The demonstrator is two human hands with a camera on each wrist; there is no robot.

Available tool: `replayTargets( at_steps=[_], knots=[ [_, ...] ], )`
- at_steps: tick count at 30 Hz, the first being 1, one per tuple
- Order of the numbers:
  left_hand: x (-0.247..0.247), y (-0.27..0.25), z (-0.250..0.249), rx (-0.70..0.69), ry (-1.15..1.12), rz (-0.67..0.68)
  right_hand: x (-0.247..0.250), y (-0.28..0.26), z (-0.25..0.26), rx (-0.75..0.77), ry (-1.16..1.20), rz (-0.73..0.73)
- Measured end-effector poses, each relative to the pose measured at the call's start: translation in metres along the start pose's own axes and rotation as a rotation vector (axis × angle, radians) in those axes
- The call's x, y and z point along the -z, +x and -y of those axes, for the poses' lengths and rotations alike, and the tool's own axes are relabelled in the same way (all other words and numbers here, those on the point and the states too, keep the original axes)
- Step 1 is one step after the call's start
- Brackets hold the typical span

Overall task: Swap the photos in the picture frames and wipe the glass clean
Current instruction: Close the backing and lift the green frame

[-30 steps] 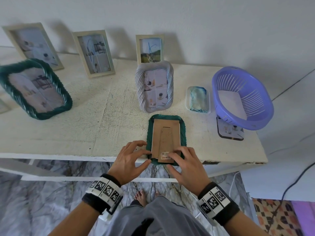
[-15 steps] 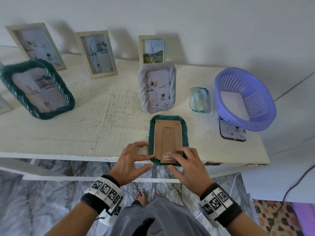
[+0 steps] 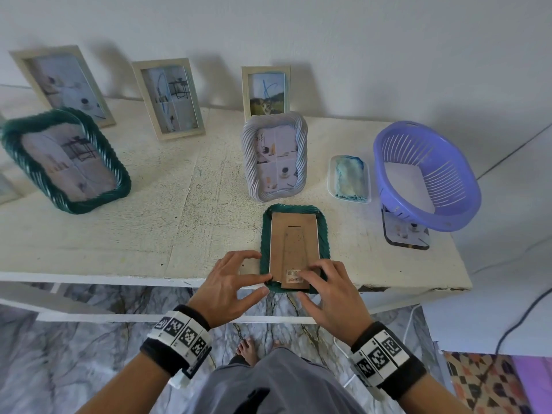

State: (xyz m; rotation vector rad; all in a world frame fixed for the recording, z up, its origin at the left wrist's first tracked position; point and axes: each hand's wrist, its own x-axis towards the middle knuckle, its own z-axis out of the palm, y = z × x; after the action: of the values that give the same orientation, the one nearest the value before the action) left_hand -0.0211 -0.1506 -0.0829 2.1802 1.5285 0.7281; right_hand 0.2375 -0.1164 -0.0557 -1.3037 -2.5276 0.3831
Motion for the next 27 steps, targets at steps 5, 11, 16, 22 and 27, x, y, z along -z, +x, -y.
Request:
replayTargets(
  at_steps=[5, 11, 16, 22, 27],
  knots=[
    [0.015, 0.032, -0.009, 0.030, 0.056, -0.046, 0.027, 0.022, 0.002, -0.072, 0.039, -0.054],
    [0.020, 0.086, -0.022, 0.076, 0.227, 0.052, 0.035, 0.073, -0.032, -0.251, 0.037, 0.034],
    [0.013, 0.095, -0.021, 0.146, 0.328, 0.208, 0.028, 0.089, -0.042, -0.290, 0.021, 0.174],
    [0.008, 0.089, -0.018, 0.146, 0.325, 0.219, 0.026, 0.091, -0.049, -0.399, 0.203, 0.162],
    [0.007, 0.087, -0.018, 0.146, 0.310, 0.212, 0.033, 0.096, -0.051, -0.519, 0.575, 0.107]
  ],
)
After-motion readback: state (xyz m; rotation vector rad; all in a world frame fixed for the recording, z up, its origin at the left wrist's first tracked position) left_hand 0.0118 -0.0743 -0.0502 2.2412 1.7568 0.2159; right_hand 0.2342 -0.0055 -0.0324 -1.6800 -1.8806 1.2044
